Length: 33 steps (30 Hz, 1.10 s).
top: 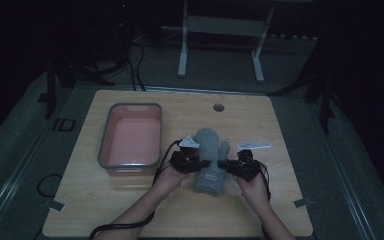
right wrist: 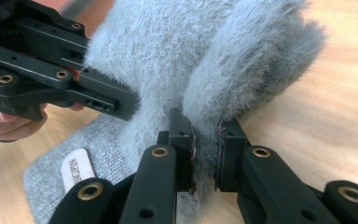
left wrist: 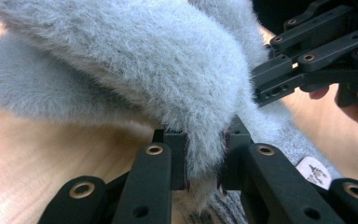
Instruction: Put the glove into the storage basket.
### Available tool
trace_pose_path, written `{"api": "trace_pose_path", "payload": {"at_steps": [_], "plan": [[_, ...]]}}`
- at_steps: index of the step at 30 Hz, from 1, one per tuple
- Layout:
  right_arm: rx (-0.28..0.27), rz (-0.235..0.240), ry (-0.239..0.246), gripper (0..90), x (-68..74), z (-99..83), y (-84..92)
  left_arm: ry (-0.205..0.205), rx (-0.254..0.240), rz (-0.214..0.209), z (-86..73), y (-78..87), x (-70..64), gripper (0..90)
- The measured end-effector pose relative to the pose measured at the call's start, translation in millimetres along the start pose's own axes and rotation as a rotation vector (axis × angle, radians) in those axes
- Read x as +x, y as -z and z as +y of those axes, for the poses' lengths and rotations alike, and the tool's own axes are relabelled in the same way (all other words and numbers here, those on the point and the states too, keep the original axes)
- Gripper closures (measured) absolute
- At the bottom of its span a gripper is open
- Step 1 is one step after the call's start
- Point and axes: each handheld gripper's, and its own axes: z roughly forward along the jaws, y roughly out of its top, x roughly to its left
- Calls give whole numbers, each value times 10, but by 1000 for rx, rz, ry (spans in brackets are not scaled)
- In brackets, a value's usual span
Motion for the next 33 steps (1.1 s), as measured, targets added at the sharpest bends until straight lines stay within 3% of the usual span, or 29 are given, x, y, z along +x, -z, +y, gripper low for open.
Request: {"api": "trace_pose_path", "payload": {"at_steps": [5,13,20,33], "plan": [[-59,21,17,809,112,227,198,-21,-33,4,185,178,-47,784],[-98,36,38,810,253,462,259,-29,-64,11,369,444,7,784],[-100,62,71,810,433,699,143,-21,-76,19,404,688,152,784],[-87,115,115,811,724,1049,-166,-20,-76,99,415,1183,410,784]]}}
